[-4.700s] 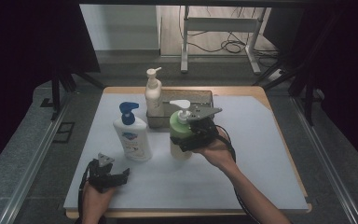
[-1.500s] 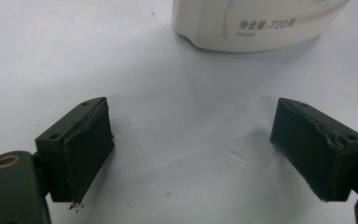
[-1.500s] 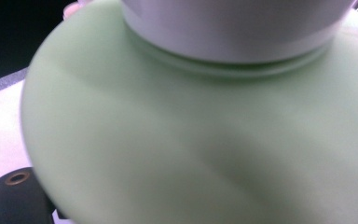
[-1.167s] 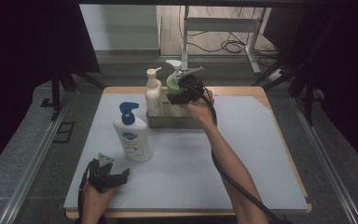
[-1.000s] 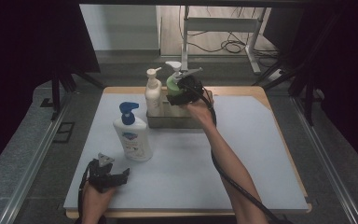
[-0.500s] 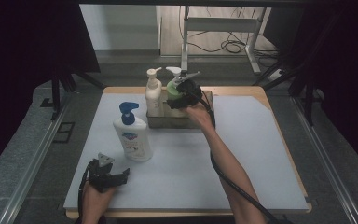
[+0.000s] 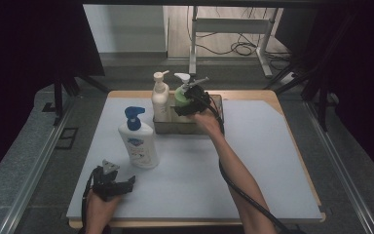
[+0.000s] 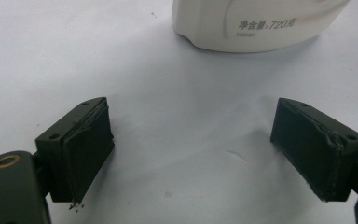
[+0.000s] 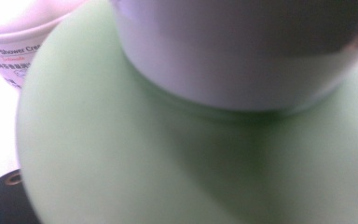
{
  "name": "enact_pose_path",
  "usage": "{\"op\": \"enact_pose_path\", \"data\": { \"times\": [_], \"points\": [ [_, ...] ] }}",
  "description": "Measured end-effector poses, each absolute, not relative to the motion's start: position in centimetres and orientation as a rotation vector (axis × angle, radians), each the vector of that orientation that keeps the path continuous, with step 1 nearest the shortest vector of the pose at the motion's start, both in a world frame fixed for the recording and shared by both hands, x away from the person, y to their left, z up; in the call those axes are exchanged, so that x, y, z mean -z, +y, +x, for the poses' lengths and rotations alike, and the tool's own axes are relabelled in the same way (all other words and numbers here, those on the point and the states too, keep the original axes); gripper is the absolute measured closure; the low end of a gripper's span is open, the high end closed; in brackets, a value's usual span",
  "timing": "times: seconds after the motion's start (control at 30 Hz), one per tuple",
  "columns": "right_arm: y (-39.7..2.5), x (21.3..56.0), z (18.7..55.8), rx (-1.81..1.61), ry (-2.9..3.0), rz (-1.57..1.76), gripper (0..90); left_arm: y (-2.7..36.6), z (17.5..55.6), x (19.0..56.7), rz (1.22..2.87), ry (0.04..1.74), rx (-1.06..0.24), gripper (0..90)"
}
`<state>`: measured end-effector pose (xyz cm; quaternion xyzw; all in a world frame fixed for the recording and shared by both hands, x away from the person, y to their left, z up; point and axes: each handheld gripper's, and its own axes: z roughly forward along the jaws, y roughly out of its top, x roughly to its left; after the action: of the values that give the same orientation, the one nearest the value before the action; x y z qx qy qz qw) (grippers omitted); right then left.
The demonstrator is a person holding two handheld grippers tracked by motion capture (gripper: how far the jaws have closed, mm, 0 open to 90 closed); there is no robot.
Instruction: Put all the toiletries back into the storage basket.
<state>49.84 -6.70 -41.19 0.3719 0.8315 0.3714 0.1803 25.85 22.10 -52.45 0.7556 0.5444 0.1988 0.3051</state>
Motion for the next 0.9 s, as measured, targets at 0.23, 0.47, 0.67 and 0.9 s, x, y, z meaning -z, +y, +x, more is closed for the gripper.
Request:
{"op": "enact_pose_path", "data": {
  "times": [0.23,0.47,0.67,0.9],
  "points": [
    [-6.9,41.2,50.1,-1.055,2.361,1.068,11.0,22.1,25.9,52.4,2.000,1.442,-0.526,12.0],
    [-7.2,41.5,50.3,-1.094,2.363,1.061,7.0,22.1,25.9,52.4,2.001,1.442,-0.527,12.0],
    [-7.4,41.7,50.1,-1.116,2.371,1.045,1.5,22.1,25.8,52.4,2.000,1.442,-0.527,12.0],
    [-8.0,41.7,49.4,-1.126,2.381,1.016,0.0,22.1,25.9,52.5,2.000,1.441,-0.526,12.0]
  ]
}}
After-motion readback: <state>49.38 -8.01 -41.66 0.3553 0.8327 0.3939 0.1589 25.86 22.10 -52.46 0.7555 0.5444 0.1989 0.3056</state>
